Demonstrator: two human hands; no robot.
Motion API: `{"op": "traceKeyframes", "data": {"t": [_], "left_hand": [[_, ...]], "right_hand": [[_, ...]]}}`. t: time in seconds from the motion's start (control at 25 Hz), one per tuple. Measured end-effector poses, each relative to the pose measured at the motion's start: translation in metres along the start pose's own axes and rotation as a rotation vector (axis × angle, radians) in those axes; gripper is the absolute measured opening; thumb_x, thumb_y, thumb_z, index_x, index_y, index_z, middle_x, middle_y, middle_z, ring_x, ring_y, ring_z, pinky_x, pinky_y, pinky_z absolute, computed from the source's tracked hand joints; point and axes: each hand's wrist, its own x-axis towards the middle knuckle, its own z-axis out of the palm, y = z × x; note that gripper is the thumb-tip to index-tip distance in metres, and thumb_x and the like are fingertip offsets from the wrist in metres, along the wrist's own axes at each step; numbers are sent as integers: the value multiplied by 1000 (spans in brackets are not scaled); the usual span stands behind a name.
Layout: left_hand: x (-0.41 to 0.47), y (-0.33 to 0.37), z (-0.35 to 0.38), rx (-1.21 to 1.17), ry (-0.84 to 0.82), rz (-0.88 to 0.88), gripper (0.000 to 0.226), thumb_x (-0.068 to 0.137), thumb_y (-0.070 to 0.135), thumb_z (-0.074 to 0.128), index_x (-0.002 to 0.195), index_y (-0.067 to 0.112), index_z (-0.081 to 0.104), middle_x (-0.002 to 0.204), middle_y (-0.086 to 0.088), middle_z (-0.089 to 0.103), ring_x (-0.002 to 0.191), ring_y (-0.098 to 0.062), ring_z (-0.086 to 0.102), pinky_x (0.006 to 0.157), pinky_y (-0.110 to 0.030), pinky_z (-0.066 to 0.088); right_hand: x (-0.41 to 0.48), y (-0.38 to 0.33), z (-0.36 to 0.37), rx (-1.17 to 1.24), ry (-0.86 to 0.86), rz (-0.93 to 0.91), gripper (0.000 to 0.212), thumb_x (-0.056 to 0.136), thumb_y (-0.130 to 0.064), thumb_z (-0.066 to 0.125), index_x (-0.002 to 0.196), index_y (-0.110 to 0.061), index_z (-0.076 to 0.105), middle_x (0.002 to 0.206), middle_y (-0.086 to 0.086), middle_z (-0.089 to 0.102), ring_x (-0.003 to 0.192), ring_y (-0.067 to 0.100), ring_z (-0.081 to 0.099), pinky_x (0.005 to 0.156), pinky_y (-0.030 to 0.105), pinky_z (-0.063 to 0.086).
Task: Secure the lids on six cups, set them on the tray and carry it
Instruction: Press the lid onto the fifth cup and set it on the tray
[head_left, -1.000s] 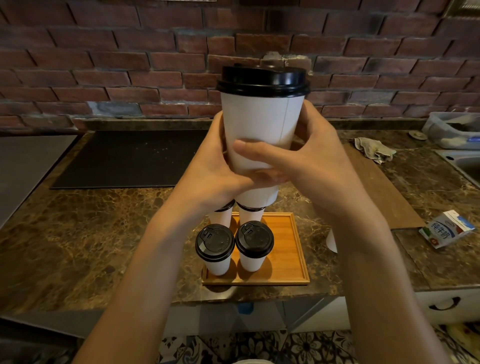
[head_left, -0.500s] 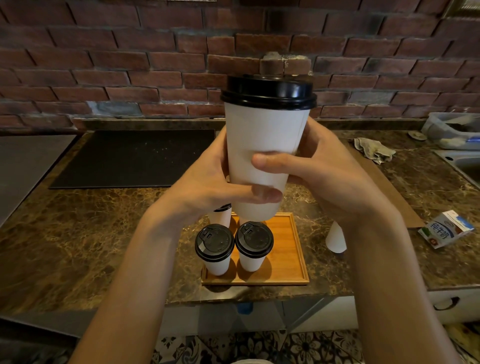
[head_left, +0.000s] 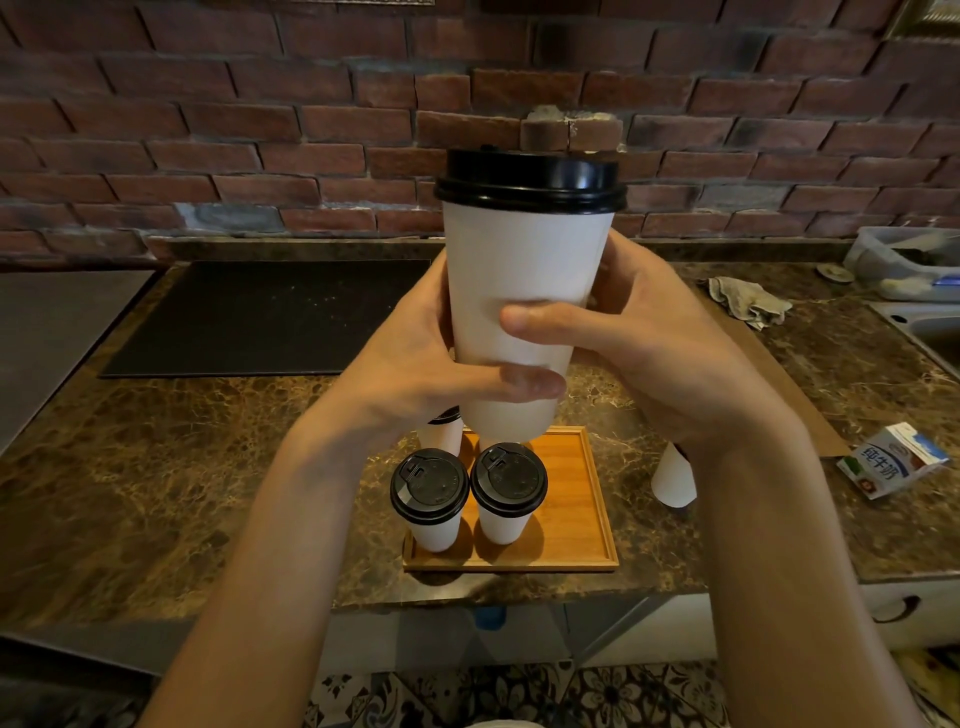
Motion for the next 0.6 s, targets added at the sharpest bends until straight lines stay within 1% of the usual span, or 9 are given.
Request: {"op": "traceKeyframes", "data": {"t": [0.08, 0.2, 0.28, 0.32, 0.44, 0.48, 0.6], "left_hand": [[1, 0, 2, 3, 20, 8, 79, 56, 26, 83, 125, 32, 45, 110, 18, 64, 105, -5, 63, 74, -15, 53], [3, 1, 5, 24, 56, 18, 86, 54, 25, 87, 128, 30, 43, 112, 17, 64, 106, -5, 63, 76, -16, 53], [4, 2, 7, 46, 82, 34, 88, 53, 23, 91, 125, 33, 42, 110, 22, 64, 105, 0, 62, 75, -12, 51], [5, 2, 7, 50, 95, 42, 86, 53, 24, 89, 124, 35, 41, 109, 24, 63, 105, 3, 61, 74, -10, 50], [5, 3, 10, 44, 141, 52, 87, 51, 28, 84, 125, 34, 38, 111, 19, 60, 104, 8, 59, 73, -7, 49], [5, 3, 12, 52, 156, 61, 87, 51, 26, 84, 124, 36, 38, 111, 19, 59, 104, 9, 58, 74, -7, 48], [8, -1, 15, 60, 185, 90, 84, 60, 3, 85, 122, 36, 38, 111, 18, 58, 104, 10, 58, 76, -7, 48]], "right_hand": [[0, -2, 1, -5, 20, 6, 72, 64, -30, 82, 130, -24, 53, 120, -4, 66, 113, 14, 63, 95, 43, 55], [-1, -5, 4, -34, 55, 2, 79, 63, -36, 85, 133, -22, 52, 121, -4, 65, 113, 14, 63, 94, 40, 56], [-1, -7, 6, -62, 88, -2, 79, 62, -38, 82, 133, -22, 52, 120, -5, 64, 111, 11, 62, 92, 37, 56], [-1, -8, 7, -76, 105, -3, 77, 64, -37, 83, 133, -23, 51, 119, -6, 64, 109, 10, 63, 91, 35, 57], [0, -8, 13, -104, 171, 1, 72, 70, -30, 85, 132, -24, 50, 116, -8, 63, 105, 7, 63, 87, 33, 58], [0, -7, 16, -111, 199, 2, 73, 70, -31, 85, 133, -23, 49, 117, -8, 63, 105, 7, 62, 86, 33, 58], [0, -3, 26, -155, 297, -6, 78, 67, -37, 86, 133, -23, 47, 118, -8, 60, 107, 8, 60, 87, 36, 58]]}}
